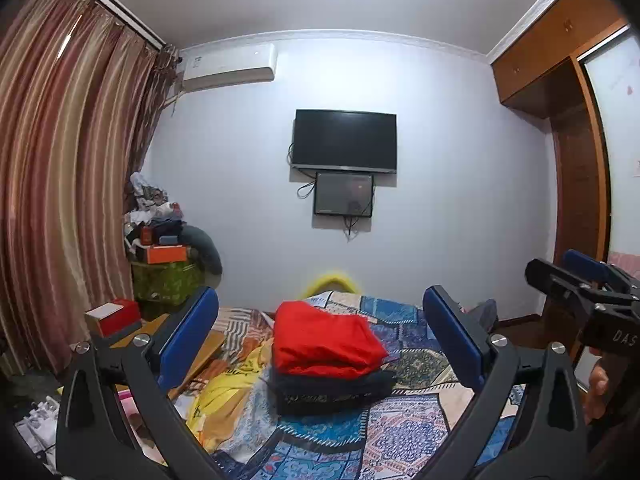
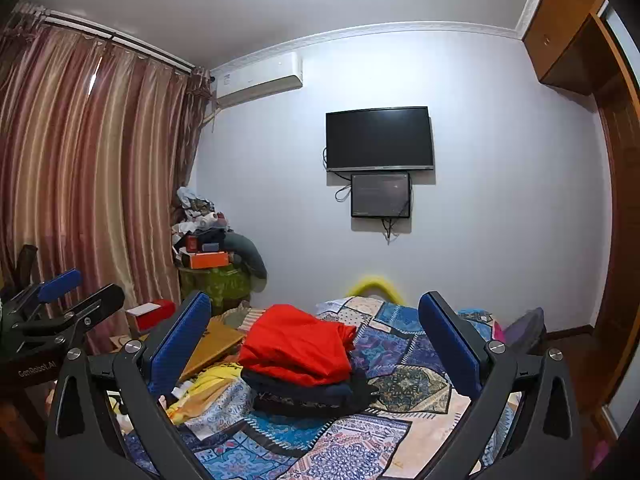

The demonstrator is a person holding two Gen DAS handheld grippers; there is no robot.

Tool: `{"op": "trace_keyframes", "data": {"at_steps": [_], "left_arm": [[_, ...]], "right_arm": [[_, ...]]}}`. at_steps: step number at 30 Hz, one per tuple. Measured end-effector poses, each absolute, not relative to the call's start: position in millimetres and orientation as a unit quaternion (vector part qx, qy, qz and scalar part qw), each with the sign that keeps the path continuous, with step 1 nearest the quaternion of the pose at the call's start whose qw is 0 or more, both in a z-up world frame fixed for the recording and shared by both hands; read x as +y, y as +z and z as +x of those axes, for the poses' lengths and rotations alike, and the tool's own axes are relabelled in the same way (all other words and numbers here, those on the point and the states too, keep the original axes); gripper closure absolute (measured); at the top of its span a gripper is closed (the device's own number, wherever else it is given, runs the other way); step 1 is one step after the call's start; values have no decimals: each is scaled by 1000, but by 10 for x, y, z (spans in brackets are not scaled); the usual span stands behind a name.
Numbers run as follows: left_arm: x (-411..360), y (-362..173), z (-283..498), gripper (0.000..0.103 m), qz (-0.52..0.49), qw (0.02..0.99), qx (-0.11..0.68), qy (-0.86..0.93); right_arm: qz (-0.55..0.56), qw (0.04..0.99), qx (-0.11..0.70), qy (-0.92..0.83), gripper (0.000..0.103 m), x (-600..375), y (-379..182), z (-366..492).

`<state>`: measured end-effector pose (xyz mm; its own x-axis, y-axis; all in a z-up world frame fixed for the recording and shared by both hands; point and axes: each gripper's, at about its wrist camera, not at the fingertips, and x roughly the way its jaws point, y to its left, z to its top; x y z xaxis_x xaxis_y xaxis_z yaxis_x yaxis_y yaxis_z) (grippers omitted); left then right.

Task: Fold large clothes

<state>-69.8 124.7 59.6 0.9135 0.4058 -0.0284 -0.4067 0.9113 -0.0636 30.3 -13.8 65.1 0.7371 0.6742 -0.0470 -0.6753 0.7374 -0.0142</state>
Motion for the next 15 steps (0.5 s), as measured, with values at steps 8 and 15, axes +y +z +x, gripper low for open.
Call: {"op": "trace_keyframes", "data": {"at_steps": [8, 15], "left_arm": [[1302, 544, -734, 0, -49, 976, 15, 211], [1335, 508, -686, 0, -50, 975, 23, 213]], "right_arm": [[-9, 932, 27, 362, 0, -227, 564, 280], [-6, 930, 39, 365, 0, -254, 517, 302]]}}
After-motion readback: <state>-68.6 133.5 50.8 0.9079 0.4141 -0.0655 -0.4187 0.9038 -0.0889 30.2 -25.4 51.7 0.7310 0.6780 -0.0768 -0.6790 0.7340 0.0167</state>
